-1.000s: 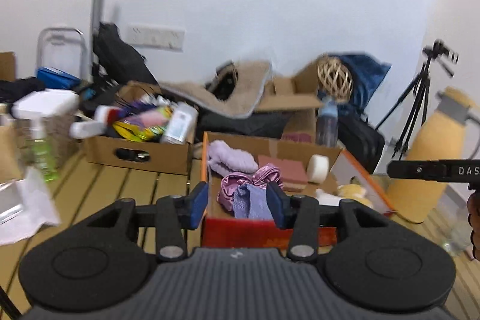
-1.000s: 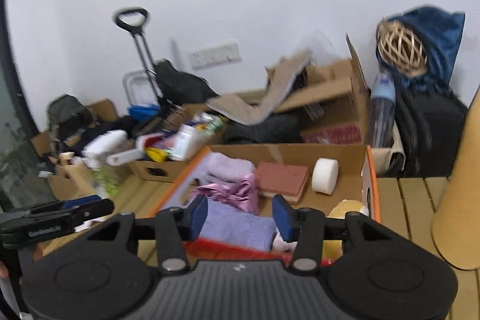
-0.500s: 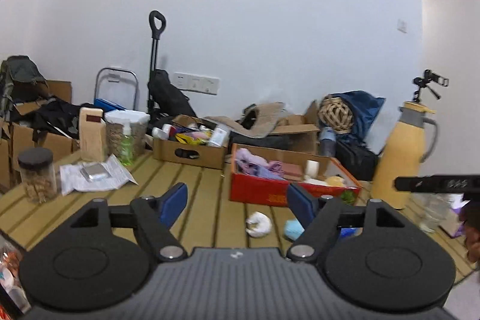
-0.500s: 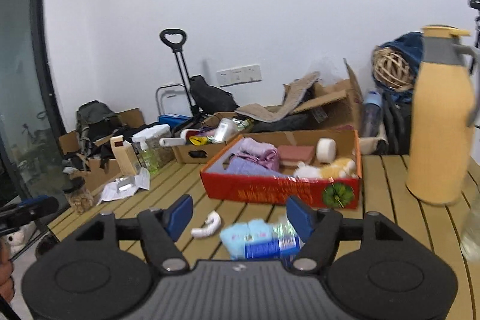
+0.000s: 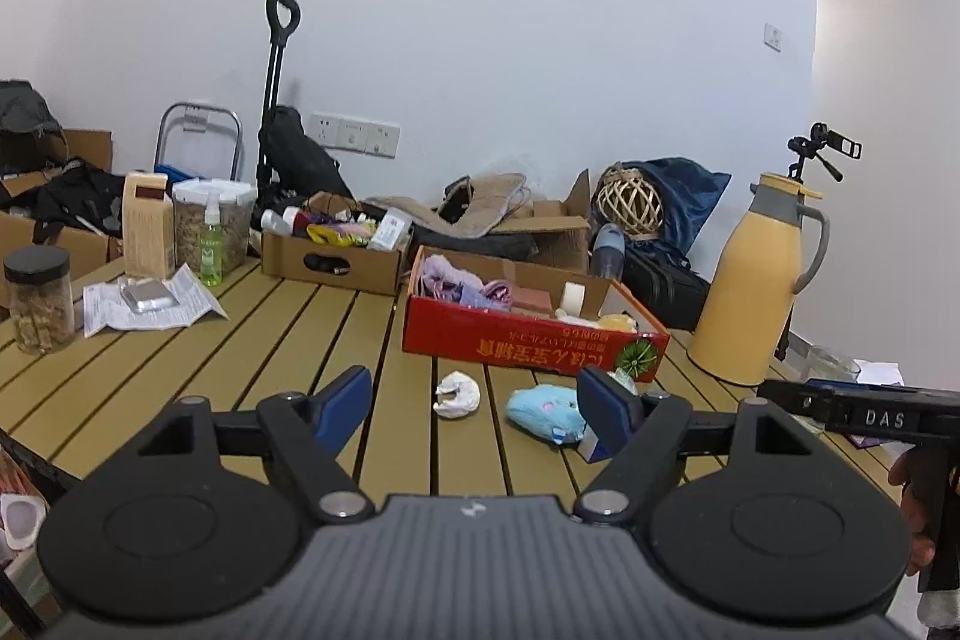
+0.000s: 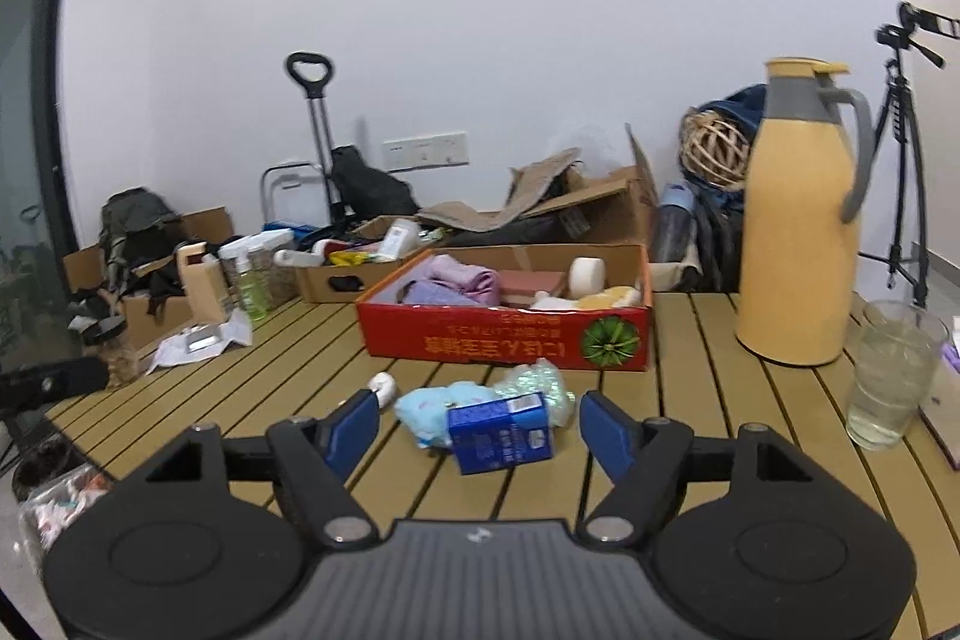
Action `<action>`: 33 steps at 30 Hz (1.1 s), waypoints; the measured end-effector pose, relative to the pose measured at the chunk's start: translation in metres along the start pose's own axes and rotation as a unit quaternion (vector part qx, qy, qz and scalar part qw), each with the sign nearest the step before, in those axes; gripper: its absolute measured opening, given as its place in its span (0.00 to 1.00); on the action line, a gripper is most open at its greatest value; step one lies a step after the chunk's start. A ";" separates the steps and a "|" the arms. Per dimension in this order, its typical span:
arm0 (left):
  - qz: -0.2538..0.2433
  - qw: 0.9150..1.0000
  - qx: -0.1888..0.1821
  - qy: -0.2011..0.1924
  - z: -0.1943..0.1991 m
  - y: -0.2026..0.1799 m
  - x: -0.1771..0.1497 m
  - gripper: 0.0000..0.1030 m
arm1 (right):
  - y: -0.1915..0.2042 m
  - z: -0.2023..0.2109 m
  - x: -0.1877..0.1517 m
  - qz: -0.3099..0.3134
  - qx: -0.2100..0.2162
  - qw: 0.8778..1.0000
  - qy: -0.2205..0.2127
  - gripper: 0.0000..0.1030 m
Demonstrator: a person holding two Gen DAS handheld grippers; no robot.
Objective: Organize soft objects
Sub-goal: 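Move both tools back over the remaining items on the table, then grasp the blue milk carton with both tools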
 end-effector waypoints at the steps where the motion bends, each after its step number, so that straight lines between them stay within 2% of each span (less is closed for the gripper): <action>1: 0.001 1.000 -0.001 0.003 -0.003 0.001 -0.002 0.75 | -0.003 -0.004 0.000 -0.006 -0.003 1.000 0.000 0.71; 7: 0.001 1.000 -0.016 0.015 -0.037 -0.003 -0.004 0.75 | -0.011 -0.026 0.004 -0.018 -0.009 1.000 -0.007 0.71; 13: -0.003 0.998 -0.035 0.054 -0.095 -0.008 -0.009 0.75 | -0.023 -0.055 0.010 -0.034 -0.019 0.999 -0.006 0.72; 19: -0.008 0.990 -0.093 0.110 -0.167 -0.047 -0.018 0.75 | -0.056 -0.101 0.010 -0.054 -0.041 0.998 0.017 0.72; 21: -0.006 0.987 -0.094 0.130 -0.195 -0.061 -0.016 0.73 | -0.068 -0.121 0.012 -0.082 -0.034 0.996 0.033 0.72; 25: 0.004 0.986 -0.103 0.127 -0.226 -0.069 -0.018 0.73 | -0.078 -0.158 0.017 -0.117 0.005 0.992 0.044 0.70; 27: 0.017 0.986 -0.099 0.131 -0.241 -0.062 -0.027 0.73 | -0.080 -0.176 0.016 -0.111 -0.002 0.992 0.054 0.68; 29: 0.030 0.985 -0.096 0.139 -0.251 -0.054 -0.041 0.74 | -0.078 -0.190 0.008 -0.108 0.008 0.992 0.066 0.67; 31: 0.034 0.988 -0.089 0.120 -0.248 -0.046 -0.046 0.80 | -0.076 -0.198 -0.004 -0.095 0.003 0.992 0.083 0.67; 33: 0.027 0.990 -0.092 0.102 -0.239 -0.044 -0.042 0.81 | -0.071 -0.193 -0.013 -0.052 -0.013 0.996 0.078 0.67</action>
Point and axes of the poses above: each gripper's, at about its wrist camera, not at the fingertips, and z roughly against the way its jaws point, y to its left, x to its top, the point moved 8 cm from there along -z, roughly the way its jaws point, and after that the axes turned 4 degrees about y, right-handed, at the moved point
